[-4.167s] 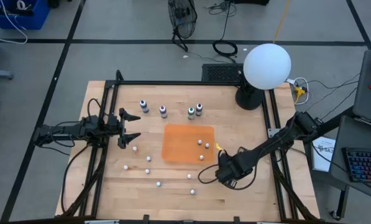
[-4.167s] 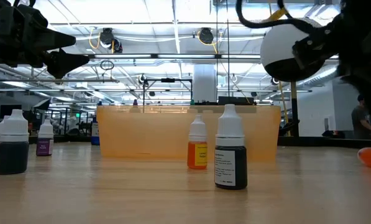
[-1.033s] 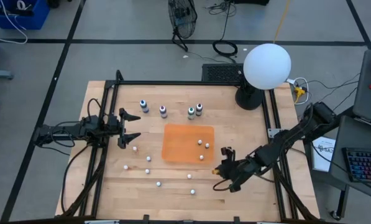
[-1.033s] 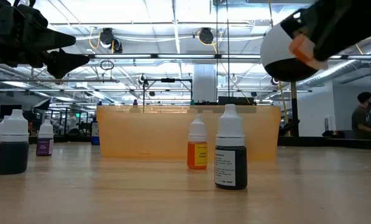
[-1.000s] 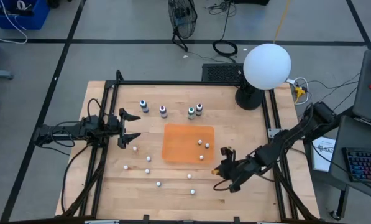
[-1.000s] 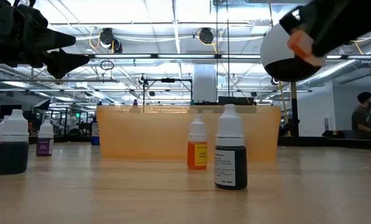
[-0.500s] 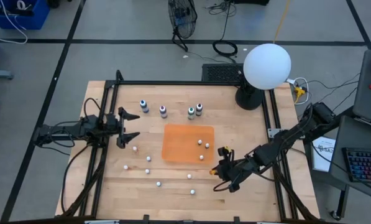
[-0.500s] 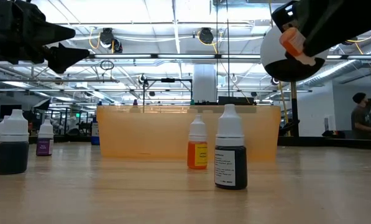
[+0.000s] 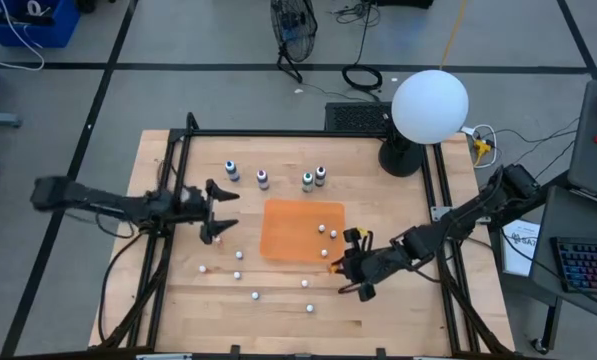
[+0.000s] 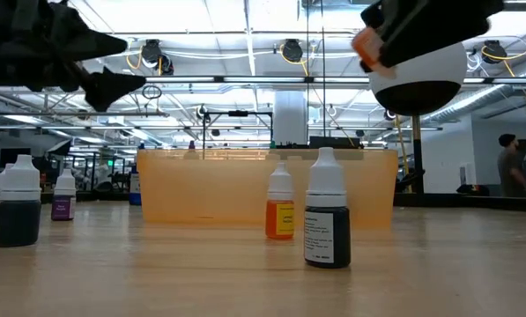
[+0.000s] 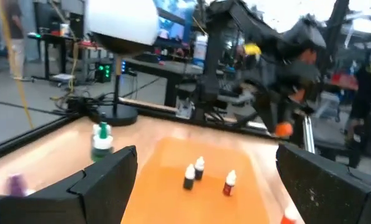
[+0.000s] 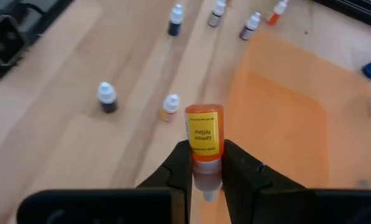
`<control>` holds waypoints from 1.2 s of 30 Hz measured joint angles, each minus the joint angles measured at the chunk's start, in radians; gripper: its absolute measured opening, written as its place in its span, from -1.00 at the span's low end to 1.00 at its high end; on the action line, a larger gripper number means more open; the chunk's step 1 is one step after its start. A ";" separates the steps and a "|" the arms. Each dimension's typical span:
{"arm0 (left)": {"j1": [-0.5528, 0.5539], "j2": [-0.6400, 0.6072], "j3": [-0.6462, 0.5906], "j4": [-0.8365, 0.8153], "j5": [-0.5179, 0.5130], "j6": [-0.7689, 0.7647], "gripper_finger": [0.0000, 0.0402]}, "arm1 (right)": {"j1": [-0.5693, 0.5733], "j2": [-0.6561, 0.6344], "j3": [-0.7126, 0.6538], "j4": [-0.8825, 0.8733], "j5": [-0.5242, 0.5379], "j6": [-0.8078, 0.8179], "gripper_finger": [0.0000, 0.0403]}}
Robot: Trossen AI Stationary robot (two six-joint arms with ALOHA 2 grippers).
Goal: Pick & Place food coloring
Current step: Put the small orange food coloring bottle into the orange bin
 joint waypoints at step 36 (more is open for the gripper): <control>-0.203 1.309 1.222 -0.469 -0.235 0.323 0.88 | -0.055 -0.001 0.000 -0.023 0.111 -0.039 -0.77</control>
